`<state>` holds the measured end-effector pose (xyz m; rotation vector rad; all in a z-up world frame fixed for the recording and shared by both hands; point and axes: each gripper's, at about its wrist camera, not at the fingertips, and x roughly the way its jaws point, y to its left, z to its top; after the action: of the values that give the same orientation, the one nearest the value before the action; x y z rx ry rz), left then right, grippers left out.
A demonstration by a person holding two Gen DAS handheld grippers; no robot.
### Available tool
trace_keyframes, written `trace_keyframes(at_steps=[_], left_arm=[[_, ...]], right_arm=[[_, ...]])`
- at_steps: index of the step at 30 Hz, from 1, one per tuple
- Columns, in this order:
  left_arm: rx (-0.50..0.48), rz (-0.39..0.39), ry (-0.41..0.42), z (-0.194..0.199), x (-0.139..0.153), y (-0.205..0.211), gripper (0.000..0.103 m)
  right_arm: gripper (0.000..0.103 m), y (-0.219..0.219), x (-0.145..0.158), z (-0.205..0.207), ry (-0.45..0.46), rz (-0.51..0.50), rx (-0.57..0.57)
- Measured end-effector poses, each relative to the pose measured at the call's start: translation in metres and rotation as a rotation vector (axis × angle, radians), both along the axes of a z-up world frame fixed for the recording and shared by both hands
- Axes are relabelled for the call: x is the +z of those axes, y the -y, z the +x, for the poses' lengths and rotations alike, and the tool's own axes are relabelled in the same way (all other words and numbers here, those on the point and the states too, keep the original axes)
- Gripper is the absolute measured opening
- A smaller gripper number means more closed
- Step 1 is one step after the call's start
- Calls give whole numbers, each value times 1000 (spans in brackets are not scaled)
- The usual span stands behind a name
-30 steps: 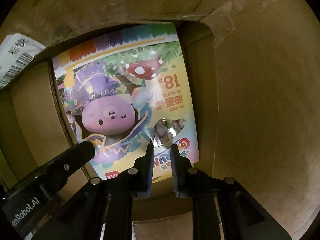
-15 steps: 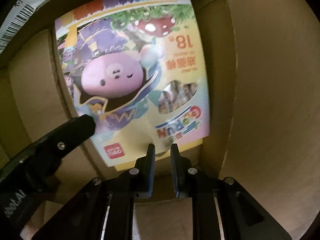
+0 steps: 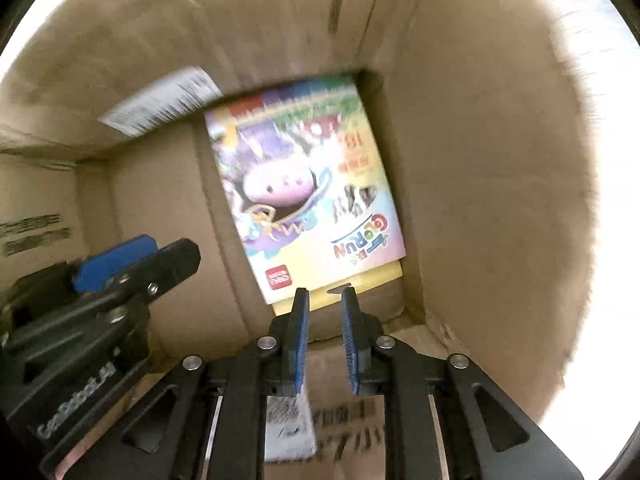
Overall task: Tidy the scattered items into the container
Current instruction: 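Open the right gripper and release the crayon box inside, then withdraw the right gripper from the cardboard box back to the pile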
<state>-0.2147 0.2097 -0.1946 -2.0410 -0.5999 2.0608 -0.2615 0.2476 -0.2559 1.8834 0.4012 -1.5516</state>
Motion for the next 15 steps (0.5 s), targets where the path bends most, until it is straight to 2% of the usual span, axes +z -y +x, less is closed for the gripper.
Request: trace_keyframes(at_steps=[2, 5, 7, 10, 12, 15], left_arm=[[-42, -35, -61, -9, 16, 1, 42], [-88, -85, -176, -1, 61, 20, 43], [-118, -107, -252, 7, 55, 20, 43], [-167, -123, -384, 29, 84, 29, 43], [-190, -108, -460, 42, 91, 33, 42], [-208, -96, -540, 64, 94, 46, 24]], right_arm=[[14, 0, 25, -1, -30, -45, -29], [14, 1, 29, 4, -84, -107, -63], [14, -3, 39, 13, -132, -131, -89], [14, -10, 52, 40, -182, -167, -118], [14, -10, 56, 71, -223, -178, -124], [14, -16, 90, 101, -286, -212, -118]])
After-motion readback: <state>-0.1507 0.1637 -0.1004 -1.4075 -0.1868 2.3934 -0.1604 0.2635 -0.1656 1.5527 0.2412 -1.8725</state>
